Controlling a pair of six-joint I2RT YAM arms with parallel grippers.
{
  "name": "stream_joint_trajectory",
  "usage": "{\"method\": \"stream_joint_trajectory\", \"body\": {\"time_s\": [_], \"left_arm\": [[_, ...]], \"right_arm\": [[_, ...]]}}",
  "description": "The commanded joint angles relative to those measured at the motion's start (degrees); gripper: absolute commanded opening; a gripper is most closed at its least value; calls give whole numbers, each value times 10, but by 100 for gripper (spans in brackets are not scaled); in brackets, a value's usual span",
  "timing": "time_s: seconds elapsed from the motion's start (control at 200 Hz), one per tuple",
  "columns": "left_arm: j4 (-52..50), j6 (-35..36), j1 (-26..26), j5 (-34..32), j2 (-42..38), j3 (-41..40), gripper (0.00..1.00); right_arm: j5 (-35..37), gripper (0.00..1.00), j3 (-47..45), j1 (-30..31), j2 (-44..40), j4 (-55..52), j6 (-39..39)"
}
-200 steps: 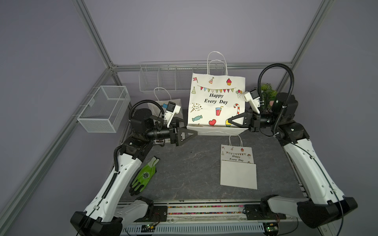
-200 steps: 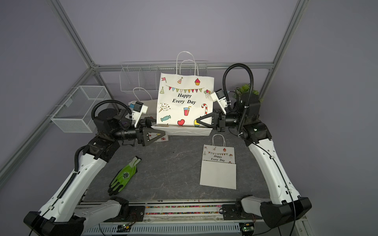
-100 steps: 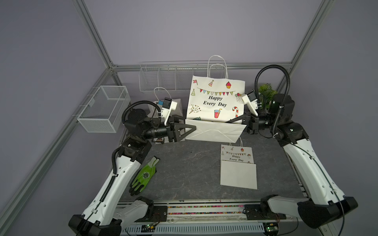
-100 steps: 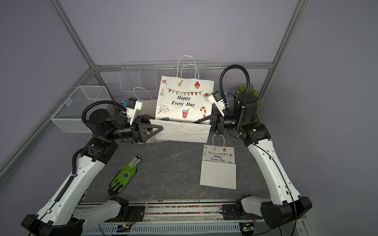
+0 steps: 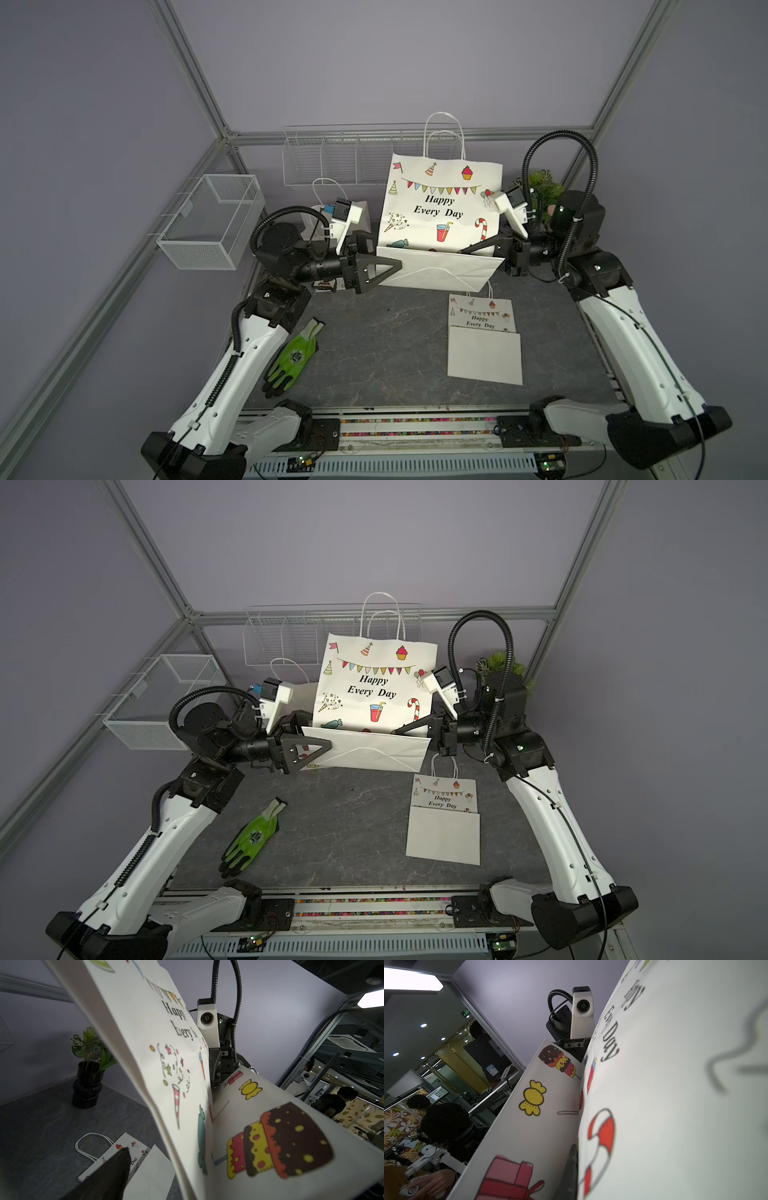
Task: Put away the paper bag
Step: Press the paper bag.
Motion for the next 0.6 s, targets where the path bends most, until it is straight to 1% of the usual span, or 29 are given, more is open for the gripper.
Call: {"method": "stream_joint_trajectory", "body": {"time_s": [0.0, 0.09, 0.2, 0.335, 0.475, 0.595], "left_arm": [[26, -18, -5, 10, 7, -6, 100], [20, -12, -5, 11, 2, -5, 100], [-31, 27, -6, -1, -20, 12, 100], [-75, 53, 2, -8, -52, 37, 100], [-78, 32, 43, -22, -85, 56, 100], [-79, 8, 71, -39, -87, 76, 100]], "right_arm": [[-29, 7, 22, 7, -11, 27, 3], [-25, 7, 28, 6, -13, 14, -6], [-14, 7, 37, 5, -13, -53, -59], [-23, 7, 16, 2, -24, -53, -67], [-50, 7, 4, 2, -38, -45, -71], [-60, 7, -2, 2, -42, -43, -75]]}}
